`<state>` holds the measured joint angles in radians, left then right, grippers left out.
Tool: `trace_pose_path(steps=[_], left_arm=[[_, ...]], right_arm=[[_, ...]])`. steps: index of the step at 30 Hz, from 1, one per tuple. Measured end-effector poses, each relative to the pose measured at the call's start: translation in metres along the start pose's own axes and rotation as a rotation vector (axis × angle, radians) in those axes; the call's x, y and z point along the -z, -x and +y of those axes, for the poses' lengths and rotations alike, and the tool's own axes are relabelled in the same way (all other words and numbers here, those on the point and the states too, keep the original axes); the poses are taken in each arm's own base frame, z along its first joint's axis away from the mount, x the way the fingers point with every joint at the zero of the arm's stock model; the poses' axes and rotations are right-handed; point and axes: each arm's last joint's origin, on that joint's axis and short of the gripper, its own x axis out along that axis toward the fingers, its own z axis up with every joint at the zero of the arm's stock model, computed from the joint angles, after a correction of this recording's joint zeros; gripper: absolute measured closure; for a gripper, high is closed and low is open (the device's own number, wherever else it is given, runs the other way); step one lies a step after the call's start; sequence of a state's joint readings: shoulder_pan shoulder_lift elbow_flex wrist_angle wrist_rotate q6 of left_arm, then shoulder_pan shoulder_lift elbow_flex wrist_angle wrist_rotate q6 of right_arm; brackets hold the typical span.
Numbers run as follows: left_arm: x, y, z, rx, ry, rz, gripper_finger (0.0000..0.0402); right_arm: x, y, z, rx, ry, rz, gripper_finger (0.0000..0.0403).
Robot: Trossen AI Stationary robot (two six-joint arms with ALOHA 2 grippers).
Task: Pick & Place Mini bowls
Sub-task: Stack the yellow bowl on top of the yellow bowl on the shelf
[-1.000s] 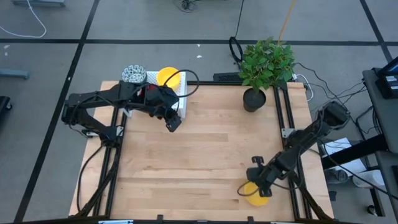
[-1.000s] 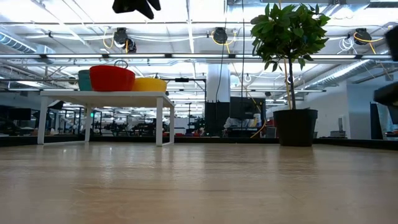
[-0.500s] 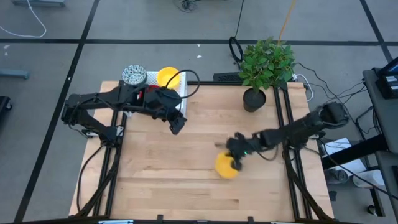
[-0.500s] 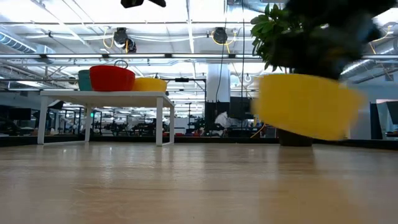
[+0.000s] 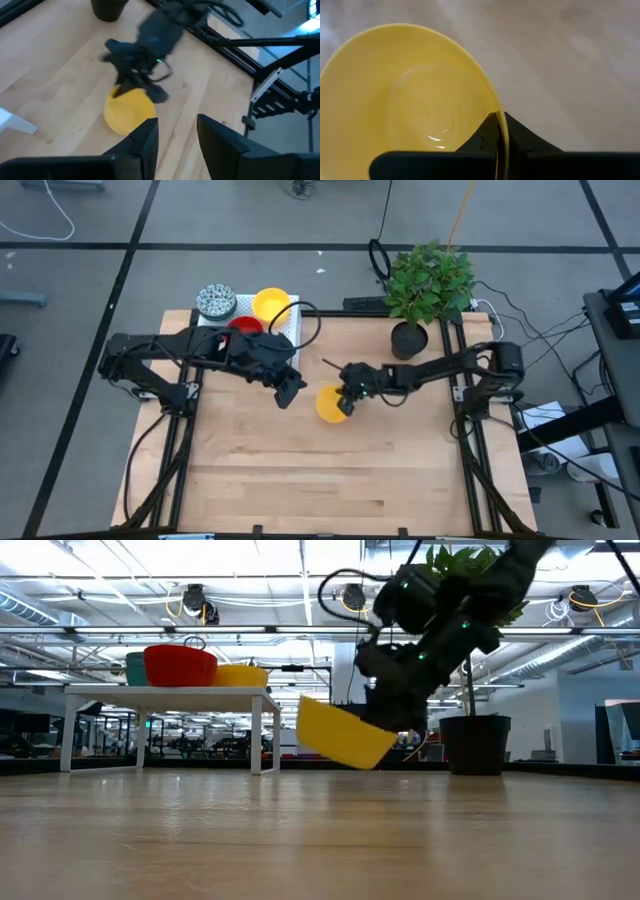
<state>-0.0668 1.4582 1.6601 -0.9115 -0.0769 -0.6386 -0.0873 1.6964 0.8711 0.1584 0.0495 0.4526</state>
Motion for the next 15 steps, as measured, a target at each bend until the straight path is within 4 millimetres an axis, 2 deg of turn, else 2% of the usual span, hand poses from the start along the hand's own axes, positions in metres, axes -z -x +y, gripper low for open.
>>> trace_pose_path(steps=[8, 15], left_arm=[[0.005, 0.001, -0.008, 0.023, -0.013, 0.009, 0.0266], [0.006, 0.001, -0.009, 0.024, -0.003, 0.01, 0.0266]], right_arm=[[-0.013, -0.021, -0.017, 0.052, -0.082, -0.001, 0.0392], [-0.019, -0.021, -0.025, 0.067, -0.098, -0.02, 0.0332]])
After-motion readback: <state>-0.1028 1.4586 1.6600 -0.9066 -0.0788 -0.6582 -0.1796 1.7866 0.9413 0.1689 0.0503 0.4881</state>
